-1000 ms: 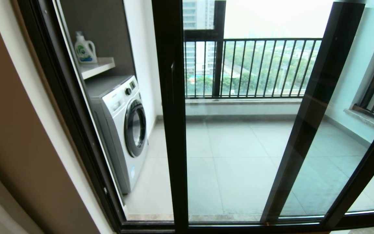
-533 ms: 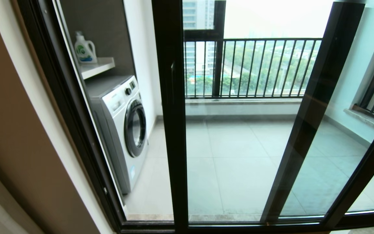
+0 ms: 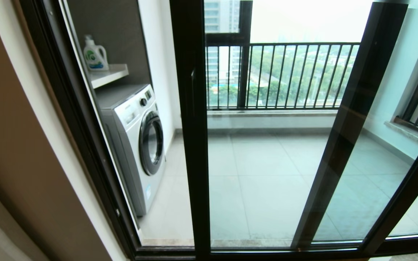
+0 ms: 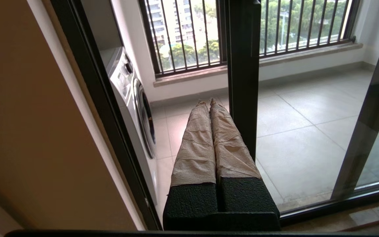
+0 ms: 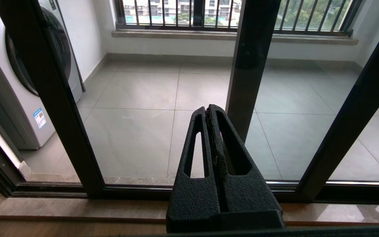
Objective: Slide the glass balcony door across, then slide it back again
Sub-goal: Close the slid door
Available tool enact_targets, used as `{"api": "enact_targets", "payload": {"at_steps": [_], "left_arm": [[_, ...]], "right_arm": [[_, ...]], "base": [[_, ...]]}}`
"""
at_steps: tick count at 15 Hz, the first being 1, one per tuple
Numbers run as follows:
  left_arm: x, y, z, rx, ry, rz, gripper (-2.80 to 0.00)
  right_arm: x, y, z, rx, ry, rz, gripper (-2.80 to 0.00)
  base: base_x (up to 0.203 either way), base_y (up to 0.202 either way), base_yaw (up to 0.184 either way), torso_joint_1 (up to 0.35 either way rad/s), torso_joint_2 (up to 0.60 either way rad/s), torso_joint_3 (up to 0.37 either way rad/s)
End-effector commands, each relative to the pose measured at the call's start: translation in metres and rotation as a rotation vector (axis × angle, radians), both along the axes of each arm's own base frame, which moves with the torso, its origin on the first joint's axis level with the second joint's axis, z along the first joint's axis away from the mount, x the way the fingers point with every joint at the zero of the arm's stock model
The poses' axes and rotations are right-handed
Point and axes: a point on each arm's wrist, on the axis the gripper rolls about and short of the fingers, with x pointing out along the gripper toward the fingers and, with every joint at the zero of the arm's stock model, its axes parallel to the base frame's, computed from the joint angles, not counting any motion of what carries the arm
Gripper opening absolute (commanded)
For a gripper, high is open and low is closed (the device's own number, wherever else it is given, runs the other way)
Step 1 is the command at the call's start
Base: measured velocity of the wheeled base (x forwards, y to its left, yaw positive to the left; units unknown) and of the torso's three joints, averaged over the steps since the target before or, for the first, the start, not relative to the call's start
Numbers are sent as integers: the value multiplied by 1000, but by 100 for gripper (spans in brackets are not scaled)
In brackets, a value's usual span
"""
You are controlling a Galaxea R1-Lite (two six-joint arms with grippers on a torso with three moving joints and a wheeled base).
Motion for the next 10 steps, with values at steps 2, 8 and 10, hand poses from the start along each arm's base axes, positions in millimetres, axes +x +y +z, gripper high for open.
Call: {"api": "enact_targets", "payload": {"at_steps": [2, 8, 10], "left_arm": [[95, -1, 40, -26, 50, -9, -280], [207, -19, 67, -92, 108, -112, -280], [245, -30, 65, -86, 146, -137, -280]], "right_arm": [[1, 0, -3, -1, 14, 0, -280], [1, 0, -3, -1, 14, 0, -280], [1, 0, -3, -1, 14, 0, -280]], "base": [[0, 0, 0, 0, 0, 0], [0, 0, 0, 0, 0, 0], [0, 0, 0, 0, 0, 0]]}}
